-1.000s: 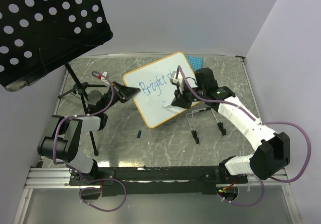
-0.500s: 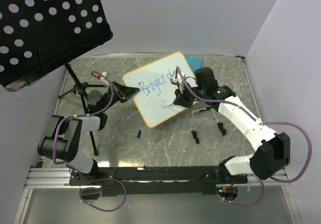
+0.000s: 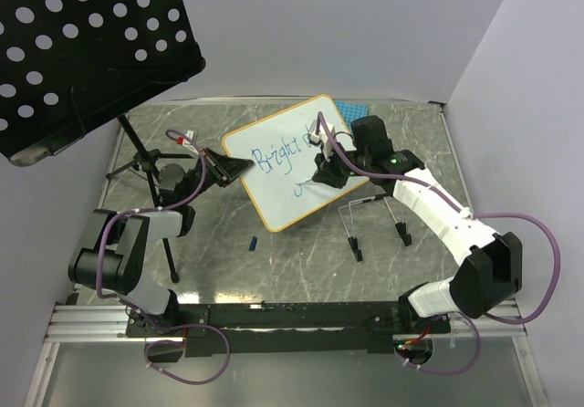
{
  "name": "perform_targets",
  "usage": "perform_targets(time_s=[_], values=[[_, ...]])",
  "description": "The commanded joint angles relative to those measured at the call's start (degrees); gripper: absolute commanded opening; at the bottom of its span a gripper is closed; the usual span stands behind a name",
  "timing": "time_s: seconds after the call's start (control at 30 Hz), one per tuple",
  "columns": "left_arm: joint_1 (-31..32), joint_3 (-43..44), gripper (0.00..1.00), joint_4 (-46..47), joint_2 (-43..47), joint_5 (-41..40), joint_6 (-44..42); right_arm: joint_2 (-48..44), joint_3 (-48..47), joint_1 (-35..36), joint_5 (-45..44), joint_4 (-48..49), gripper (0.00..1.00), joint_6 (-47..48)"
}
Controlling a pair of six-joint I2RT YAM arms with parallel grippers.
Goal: Write a sentence on the whiteboard
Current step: Write on the whiteboard with the whiteboard.
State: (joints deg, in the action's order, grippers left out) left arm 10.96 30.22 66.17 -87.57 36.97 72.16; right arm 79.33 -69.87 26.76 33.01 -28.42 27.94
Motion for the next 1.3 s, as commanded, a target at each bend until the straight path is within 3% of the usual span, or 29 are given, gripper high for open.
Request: perform_targets(time_s=[0.0,0.73,1.0,1.27], values=[[-0.1,2.2,0.01,25.7,2.6,0.0,3.6,-0.4,-1.7,0.4,0.4,-0.4,0.0,0.6],[-0.6,2.0,0.01,24.8,2.9,0.4,3.0,-3.2,-1.0,-2.0,-2.2,-3.7,0.0,2.2],[-0.6,2.2,0.01,24.3,3.3,0.8,2.9,-4.1,-5.1,-4.3,3.9,-2.3,0.0,-0.1],[-0.6,2.0,0.01,24.3,3.5,1.5,2.7,-4.6,-3.3,-5.5,6.6,0.8,0.0,-1.6]])
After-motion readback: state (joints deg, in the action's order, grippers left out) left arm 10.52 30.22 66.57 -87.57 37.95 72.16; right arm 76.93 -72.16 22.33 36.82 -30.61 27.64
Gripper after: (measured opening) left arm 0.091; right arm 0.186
